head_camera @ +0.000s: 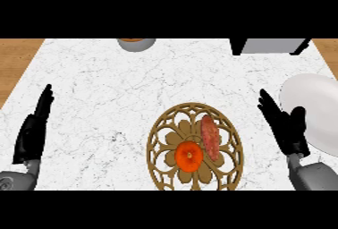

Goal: Pick the squash from the placemat and place it in the plate

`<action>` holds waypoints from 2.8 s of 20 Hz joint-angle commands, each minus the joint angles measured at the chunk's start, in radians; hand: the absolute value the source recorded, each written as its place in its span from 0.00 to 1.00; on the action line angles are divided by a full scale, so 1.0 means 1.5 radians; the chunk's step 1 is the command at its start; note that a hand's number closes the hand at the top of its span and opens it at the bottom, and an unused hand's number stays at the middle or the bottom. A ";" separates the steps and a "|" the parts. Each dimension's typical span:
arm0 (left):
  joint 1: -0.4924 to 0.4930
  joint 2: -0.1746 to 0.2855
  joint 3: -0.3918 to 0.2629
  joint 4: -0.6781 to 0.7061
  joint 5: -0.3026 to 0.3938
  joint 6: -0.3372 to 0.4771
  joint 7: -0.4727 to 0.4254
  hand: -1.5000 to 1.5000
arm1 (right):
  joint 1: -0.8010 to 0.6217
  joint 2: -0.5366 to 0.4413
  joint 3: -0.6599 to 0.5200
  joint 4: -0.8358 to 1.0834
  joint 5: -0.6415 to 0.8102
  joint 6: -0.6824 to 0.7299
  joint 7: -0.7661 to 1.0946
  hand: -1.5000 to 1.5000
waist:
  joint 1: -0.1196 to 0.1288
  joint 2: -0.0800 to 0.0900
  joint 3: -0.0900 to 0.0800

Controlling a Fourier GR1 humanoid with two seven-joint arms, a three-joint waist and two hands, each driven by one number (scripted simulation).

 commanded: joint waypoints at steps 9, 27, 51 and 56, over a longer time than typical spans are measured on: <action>0.021 -0.094 -0.042 0.021 0.071 -0.036 0.104 0.50 | -0.217 -0.132 0.129 -0.181 0.262 0.116 -0.100 1.00 | 0.001 -0.019 -0.030; 0.009 -0.163 -0.070 0.005 0.046 0.006 0.151 0.50 | -0.102 -0.022 0.222 -0.079 0.341 0.104 -0.300 0.00 | -0.005 0.010 -0.016; -0.003 -0.177 -0.014 -0.030 0.017 -0.046 0.203 0.50 | -0.187 0.083 0.267 -0.112 0.515 0.449 0.033 0.00 | -0.006 0.012 -0.016; -0.036 -0.188 0.027 0.063 0.007 -0.069 0.145 0.50 | -0.183 0.119 0.247 -0.070 0.558 0.475 -0.006 0.00 | -0.007 0.013 -0.016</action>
